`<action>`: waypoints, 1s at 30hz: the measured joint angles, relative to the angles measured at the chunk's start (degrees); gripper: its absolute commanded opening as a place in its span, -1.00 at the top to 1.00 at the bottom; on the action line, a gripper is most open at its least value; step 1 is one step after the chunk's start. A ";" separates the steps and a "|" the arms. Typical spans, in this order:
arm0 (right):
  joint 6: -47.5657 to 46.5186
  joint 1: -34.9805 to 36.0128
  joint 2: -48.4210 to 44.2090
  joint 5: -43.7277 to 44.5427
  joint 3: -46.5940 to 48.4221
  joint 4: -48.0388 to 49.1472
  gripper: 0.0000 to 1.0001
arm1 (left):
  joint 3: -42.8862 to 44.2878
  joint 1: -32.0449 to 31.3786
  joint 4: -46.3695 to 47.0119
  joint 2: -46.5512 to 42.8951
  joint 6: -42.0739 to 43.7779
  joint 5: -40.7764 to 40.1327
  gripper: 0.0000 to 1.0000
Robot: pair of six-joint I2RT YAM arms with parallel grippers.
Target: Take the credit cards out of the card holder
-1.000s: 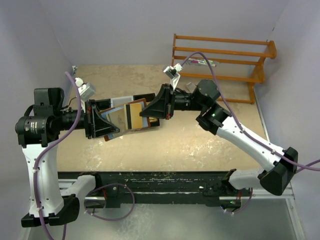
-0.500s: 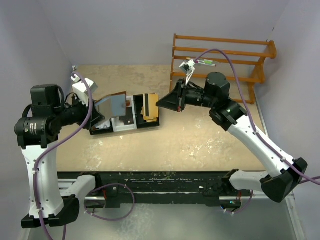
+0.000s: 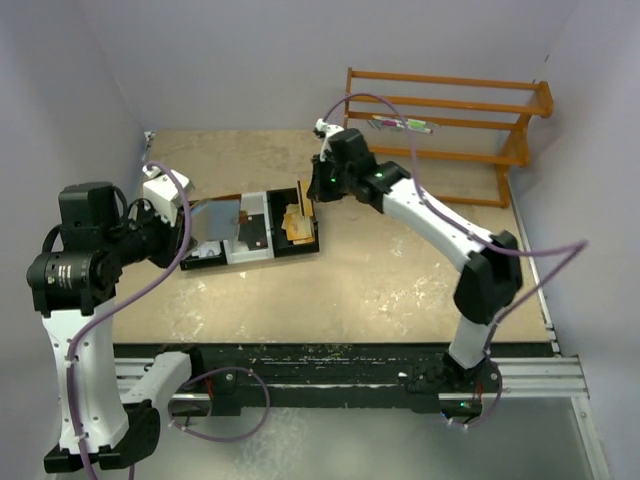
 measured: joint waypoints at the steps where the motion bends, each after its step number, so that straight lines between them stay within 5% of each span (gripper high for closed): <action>1: -0.33 0.81 3.61 4.15 2.91 -2.54 1.00 | 0.00 0.00 -0.52 -0.33 0.31 0.76 0.73; 7: -0.44 7.17 21.29 22.62 20.92 -14.29 1.00 | 0.48 0.00 -2.95 -1.42 1.01 4.07 0.73; 11: -0.13 10.27 25.64 28.68 23.52 -17.22 1.00 | 1.16 0.00 -4.15 -1.33 1.07 5.57 0.73; 30: 1.44 11.80 34.62 37.99 29.18 -18.27 1.00 | 7.13 0.00 -9.16 -1.09 2.10 17.49 0.72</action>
